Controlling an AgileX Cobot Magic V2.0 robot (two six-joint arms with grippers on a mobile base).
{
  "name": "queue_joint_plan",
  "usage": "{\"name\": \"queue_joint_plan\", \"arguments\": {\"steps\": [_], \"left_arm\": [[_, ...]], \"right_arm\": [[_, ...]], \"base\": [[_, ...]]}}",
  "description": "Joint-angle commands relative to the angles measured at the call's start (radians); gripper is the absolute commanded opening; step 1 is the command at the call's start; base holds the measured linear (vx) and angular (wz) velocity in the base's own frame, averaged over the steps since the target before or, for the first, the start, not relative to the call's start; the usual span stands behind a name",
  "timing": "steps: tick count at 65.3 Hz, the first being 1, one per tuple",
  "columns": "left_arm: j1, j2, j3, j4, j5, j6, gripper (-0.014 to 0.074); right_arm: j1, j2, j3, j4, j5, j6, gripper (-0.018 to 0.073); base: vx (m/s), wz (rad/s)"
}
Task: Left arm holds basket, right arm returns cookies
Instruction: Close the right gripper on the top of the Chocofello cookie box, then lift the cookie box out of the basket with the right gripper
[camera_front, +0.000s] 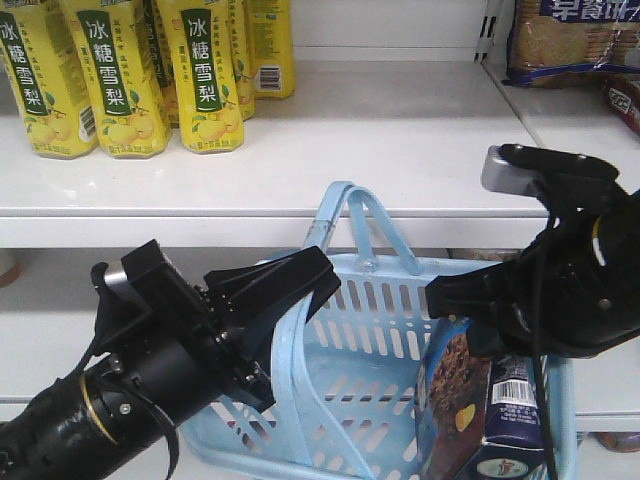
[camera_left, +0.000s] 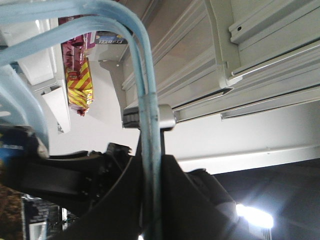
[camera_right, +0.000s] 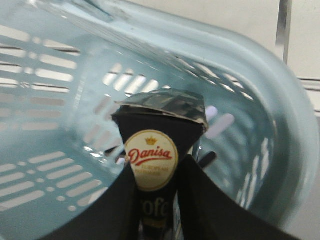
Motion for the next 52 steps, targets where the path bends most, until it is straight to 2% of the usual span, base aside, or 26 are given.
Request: {"name": "queue_joint_plan", "arguments": {"steps": [1,29,52], "left_arm": [[0.016,-0.031,-0.035,-0.148,-0.096,0.041,0.0],[0.016,-0.031,-0.035,-0.148,-0.096,0.041,0.0],[0.016,-0.031,-0.035,-0.148,-0.096,0.041,0.0]], "right_arm": [[-0.001,-0.06,-0.037,-0.002,0.033,-0.018,-0.0011],[-0.001,-0.219,-0.037,0.027,0.028,-0.012,-0.0011],[-0.001,-0.307,-0.037,0.03,-0.038,-0.008,-0.0011]], "base": [[0.0,0.0],[0.0,0.0],[0.0,0.0]]}}
